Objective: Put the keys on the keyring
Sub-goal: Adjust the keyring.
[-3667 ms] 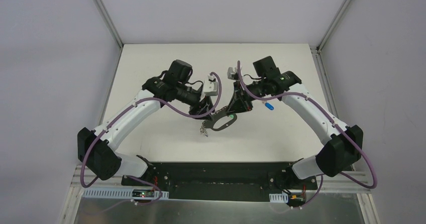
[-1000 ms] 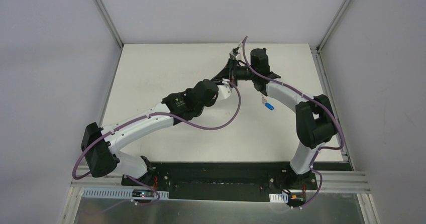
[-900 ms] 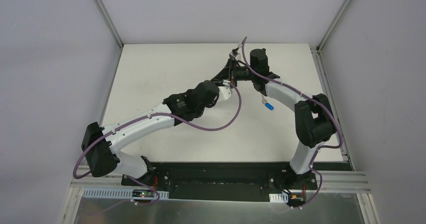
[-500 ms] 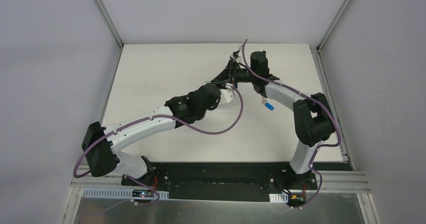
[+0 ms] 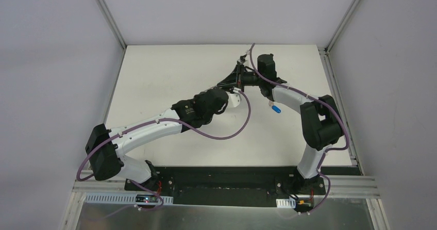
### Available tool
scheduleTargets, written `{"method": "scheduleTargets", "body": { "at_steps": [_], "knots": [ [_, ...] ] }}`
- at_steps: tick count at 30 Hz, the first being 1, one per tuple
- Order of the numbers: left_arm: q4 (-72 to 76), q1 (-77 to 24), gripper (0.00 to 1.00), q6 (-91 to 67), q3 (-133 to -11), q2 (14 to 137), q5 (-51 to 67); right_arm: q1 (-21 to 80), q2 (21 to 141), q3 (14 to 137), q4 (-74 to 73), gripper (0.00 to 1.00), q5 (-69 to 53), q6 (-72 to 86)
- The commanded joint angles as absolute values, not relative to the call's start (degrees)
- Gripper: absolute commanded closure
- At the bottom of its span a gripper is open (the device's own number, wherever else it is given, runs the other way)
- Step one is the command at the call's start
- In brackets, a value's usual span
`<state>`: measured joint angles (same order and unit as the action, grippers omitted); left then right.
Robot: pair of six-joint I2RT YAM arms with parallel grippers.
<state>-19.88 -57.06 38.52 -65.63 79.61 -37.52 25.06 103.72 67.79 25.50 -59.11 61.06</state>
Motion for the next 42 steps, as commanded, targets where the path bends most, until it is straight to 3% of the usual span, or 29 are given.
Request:
{"method": "scheduleTargets", "body": {
  "at_steps": [1, 8, 20, 28, 33, 38, 42],
  "knots": [
    [-19.28, -58.31, 0.99, 39.07, -65.70, 79.34, -33.88, 23.64, 102.97, 68.34, 31.64, 1.00, -58.20, 59.38],
    [-22.07, -60.18, 0.77, 42.80, -64.39, 80.32, -30.49, 21.57, 102.70, 67.17, 35.91, 1.00, -57.49, 62.54],
    [-27.08, -60.92, 0.69, 40.62, -65.59, 82.61, -28.37, 20.46, 100.15, 65.29, 31.62, 1.00, -55.65, 53.97],
    [-31.22, -60.82, 0.46, 39.56, -66.50, 80.28, -22.17, 18.26, 98.29, 65.60, 23.35, 1.00, -52.30, 47.49],
    [-37.83, -57.16, 0.37, 36.96, -69.12, 76.58, -9.68, 16.31, 97.39, 65.57, 23.28, 1.00, -52.29, 47.69],
    [-46.67, -46.01, 0.36, 31.22, -77.78, 75.19, 11.76, 15.98, 95.67, 64.32, 23.22, 1.00, -52.54, 47.55],
    [-48.67, -40.89, 0.37, 26.14, -84.50, 76.83, 20.53, 16.04, 94.39, 63.13, 23.66, 1.00, -52.47, 47.64]
  ]
}}
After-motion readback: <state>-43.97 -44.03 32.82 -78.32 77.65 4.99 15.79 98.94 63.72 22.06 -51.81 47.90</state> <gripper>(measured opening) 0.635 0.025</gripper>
